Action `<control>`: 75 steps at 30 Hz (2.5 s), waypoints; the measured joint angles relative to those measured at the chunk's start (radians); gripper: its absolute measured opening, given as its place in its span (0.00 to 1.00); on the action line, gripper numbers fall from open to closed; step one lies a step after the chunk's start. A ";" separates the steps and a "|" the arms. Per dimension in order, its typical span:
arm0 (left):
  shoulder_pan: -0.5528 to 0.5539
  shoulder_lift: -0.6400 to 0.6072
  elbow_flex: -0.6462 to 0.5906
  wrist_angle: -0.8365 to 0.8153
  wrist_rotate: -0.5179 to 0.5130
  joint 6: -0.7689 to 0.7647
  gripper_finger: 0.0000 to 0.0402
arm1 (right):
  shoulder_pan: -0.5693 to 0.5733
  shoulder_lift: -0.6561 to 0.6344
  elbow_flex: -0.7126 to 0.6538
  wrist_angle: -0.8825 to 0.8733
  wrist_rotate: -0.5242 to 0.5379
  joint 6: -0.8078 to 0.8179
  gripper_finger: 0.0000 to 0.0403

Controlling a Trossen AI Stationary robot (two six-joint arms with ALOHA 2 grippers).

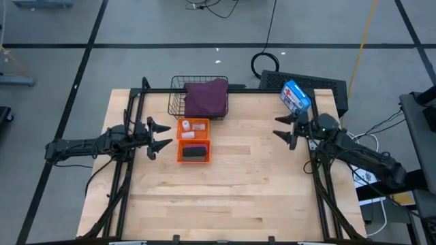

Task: Pick & place medical supplies in basket/bin
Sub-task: Return to Home Position

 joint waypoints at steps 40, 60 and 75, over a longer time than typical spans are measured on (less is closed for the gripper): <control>0.000 0.009 0.002 -0.145 -0.007 0.080 0.70 | 0.552 -0.174 -0.151 0.026 0.517 -0.217 0.77; 0.000 0.009 0.001 -0.133 -0.009 0.080 0.70 | 0.552 -0.163 -0.154 0.020 0.519 -0.217 0.77; 0.000 0.009 0.001 -0.132 -0.009 0.080 0.70 | 0.552 -0.163 -0.154 0.019 0.520 -0.217 0.77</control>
